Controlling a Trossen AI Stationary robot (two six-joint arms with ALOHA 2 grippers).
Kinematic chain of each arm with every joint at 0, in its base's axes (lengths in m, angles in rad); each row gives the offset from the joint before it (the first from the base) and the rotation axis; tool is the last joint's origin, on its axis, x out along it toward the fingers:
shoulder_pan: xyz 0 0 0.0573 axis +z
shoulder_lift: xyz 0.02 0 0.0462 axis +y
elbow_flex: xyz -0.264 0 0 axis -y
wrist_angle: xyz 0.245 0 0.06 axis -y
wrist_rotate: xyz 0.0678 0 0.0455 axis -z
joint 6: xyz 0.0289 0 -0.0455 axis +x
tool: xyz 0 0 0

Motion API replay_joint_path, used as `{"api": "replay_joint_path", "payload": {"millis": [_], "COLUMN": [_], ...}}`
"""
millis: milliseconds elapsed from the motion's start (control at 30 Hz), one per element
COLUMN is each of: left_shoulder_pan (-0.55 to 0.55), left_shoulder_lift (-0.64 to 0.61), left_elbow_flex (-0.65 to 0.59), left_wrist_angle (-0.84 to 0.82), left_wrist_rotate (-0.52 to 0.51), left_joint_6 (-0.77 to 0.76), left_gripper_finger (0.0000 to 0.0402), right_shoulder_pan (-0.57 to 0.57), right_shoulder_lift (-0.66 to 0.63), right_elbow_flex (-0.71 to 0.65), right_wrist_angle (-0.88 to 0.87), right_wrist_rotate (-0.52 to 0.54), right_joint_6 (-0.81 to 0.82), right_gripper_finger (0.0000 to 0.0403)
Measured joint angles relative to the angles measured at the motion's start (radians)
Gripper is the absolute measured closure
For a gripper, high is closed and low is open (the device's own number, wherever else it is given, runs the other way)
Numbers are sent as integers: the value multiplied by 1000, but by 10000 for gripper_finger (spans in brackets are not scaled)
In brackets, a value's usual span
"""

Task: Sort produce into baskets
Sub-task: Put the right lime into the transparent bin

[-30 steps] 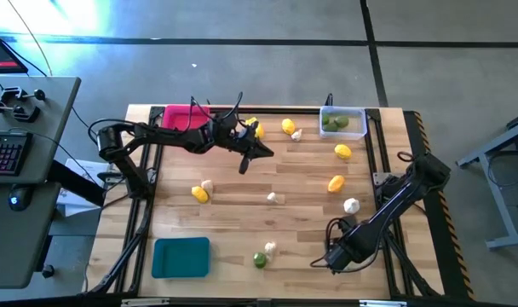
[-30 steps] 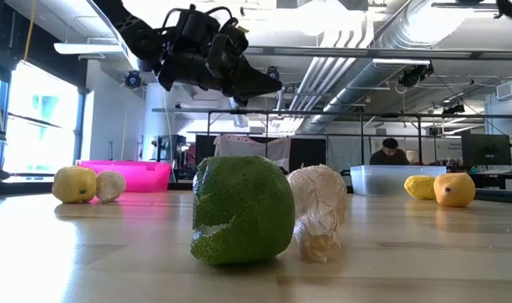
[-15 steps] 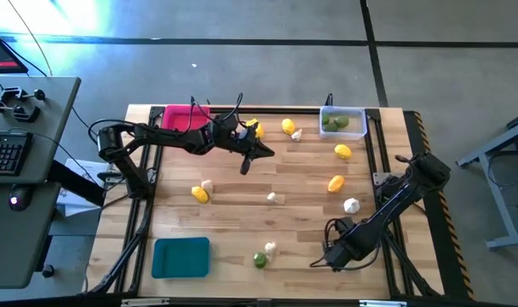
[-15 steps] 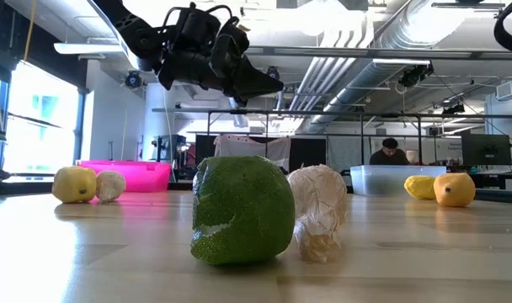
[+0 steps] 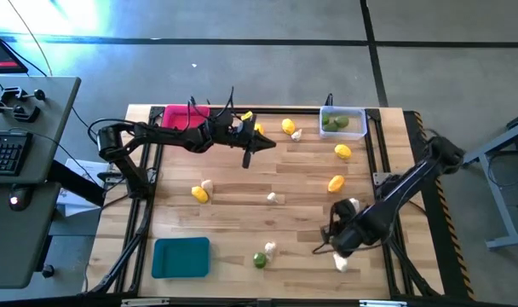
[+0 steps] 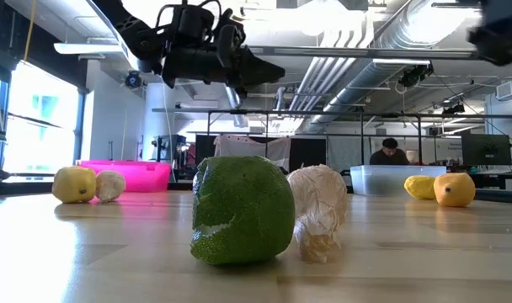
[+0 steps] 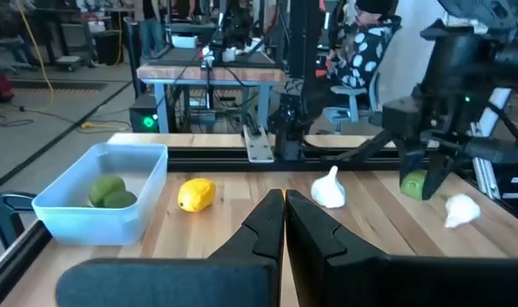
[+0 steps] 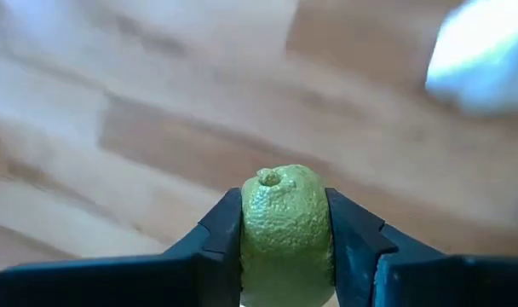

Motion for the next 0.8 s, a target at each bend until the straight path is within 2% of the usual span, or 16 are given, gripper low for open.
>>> {"api": "replay_joint_path", "payload": {"millis": [233, 467, 600, 800], "left_shoulder_pan": [4, 4, 4, 4], "left_shoulder_lift": [0, 0, 0, 0], "left_elbow_flex": [0, 0, 0, 0], "left_wrist_angle": [13, 36, 30, 11], "left_wrist_rotate": [-34, -35, -35, -35], "left_joint_6": [-2, -3, -3, -2], "left_gripper_finger": [401, 401, 401, 401], "right_shoulder_pan": [-157, -428, -633, -966], "right_shoulder_lift": [-86, -182, -232, -249], "right_elbow_flex": [0, 0, 0, 0], "right_wrist_angle": [-134, -285, -278, -160], "right_wrist_rotate": [130, 244, 294, 321], "right_joint_6": [-205, -433, -660, -1098], "right_gripper_finger": [301, 301, 301, 301]}}
